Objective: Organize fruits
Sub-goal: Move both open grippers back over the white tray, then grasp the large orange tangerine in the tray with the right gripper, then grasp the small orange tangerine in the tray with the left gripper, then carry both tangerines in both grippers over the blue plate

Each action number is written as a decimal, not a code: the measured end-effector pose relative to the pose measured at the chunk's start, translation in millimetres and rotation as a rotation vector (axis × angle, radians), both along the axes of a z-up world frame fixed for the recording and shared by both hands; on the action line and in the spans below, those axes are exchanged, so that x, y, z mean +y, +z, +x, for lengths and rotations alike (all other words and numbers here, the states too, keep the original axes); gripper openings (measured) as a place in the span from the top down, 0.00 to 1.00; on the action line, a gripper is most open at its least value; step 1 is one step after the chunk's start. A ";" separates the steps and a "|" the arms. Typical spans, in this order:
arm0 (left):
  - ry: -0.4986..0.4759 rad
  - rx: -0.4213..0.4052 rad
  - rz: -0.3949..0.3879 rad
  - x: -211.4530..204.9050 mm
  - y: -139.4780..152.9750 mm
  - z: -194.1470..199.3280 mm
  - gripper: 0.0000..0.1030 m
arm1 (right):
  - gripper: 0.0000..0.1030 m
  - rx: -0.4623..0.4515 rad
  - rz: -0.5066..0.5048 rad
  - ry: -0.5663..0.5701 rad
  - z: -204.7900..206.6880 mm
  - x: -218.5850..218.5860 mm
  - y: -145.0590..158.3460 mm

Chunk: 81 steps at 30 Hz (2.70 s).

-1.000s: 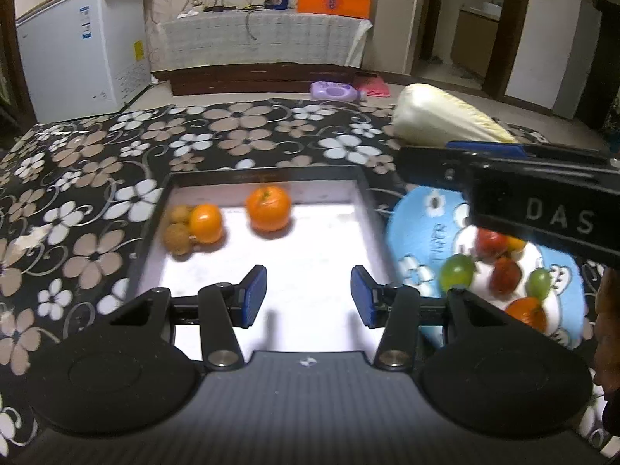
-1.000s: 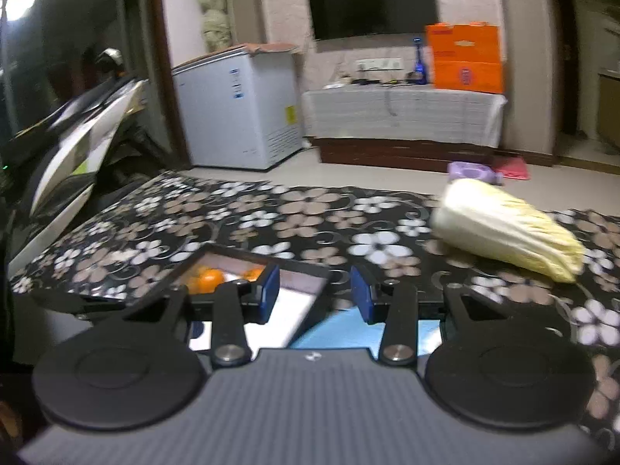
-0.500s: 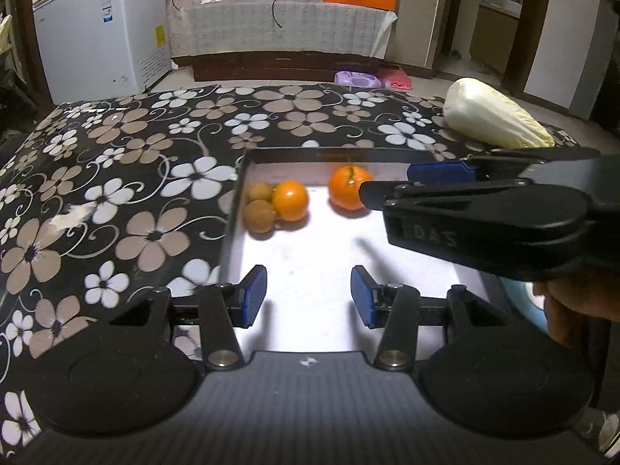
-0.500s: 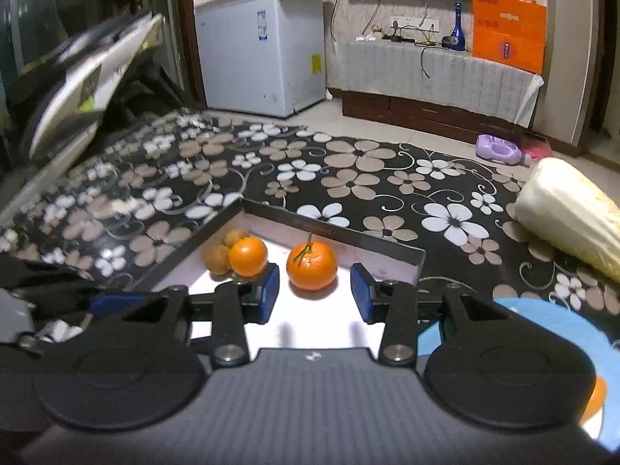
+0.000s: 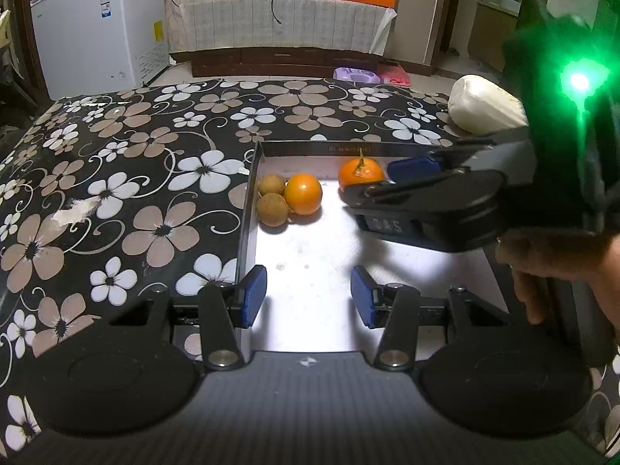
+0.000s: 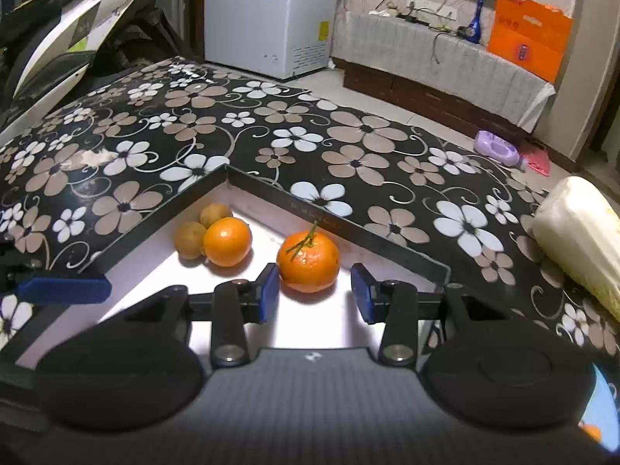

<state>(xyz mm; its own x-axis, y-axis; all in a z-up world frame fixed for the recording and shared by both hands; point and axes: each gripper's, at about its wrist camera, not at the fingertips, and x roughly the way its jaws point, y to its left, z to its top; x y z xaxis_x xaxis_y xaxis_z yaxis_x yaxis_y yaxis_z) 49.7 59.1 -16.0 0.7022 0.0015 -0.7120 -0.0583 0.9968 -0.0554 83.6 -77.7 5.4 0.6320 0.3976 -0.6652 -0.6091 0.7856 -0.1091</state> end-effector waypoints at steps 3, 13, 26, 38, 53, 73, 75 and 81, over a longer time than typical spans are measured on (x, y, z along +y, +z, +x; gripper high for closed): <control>-0.008 -0.003 0.002 0.5 1.0 3.5 0.48 | 0.58 0.012 -0.035 0.036 6.1 7.9 -0.3; -0.024 -0.048 0.070 -5.5 2.6 20.5 0.48 | 0.60 0.038 0.024 0.019 10.1 -5.8 6.3; 0.048 -0.064 0.293 -55.0 -3.7 65.7 0.48 | 0.60 0.016 0.228 -0.034 -13.3 -67.7 44.8; 0.090 -0.038 0.270 -51.7 -9.0 84.7 0.48 | 0.60 0.043 0.275 -0.036 -23.1 -80.3 46.1; 0.097 -0.050 0.294 -48.0 -14.3 81.9 0.67 | 0.60 0.022 0.273 -0.061 -26.9 -79.9 47.7; 0.043 -0.070 0.157 -44.8 8.2 59.0 0.70 | 0.60 -0.027 0.336 -0.118 -48.1 -92.0 64.3; 0.039 -0.070 0.159 -45.2 10.5 56.3 0.70 | 0.60 -0.029 0.339 -0.119 -51.8 -92.7 65.8; 0.034 -0.072 0.165 -46.9 16.0 49.5 0.70 | 0.60 -0.041 0.348 -0.123 -63.2 -97.6 69.9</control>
<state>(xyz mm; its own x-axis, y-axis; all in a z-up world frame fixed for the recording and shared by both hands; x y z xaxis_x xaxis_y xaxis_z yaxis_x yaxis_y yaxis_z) 99.2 12.1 0.0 0.7488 0.1389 -0.6481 -0.0938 0.9902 0.1038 20.4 -175.3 75.3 0.7122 0.5150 -0.4771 -0.5086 0.8470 0.1551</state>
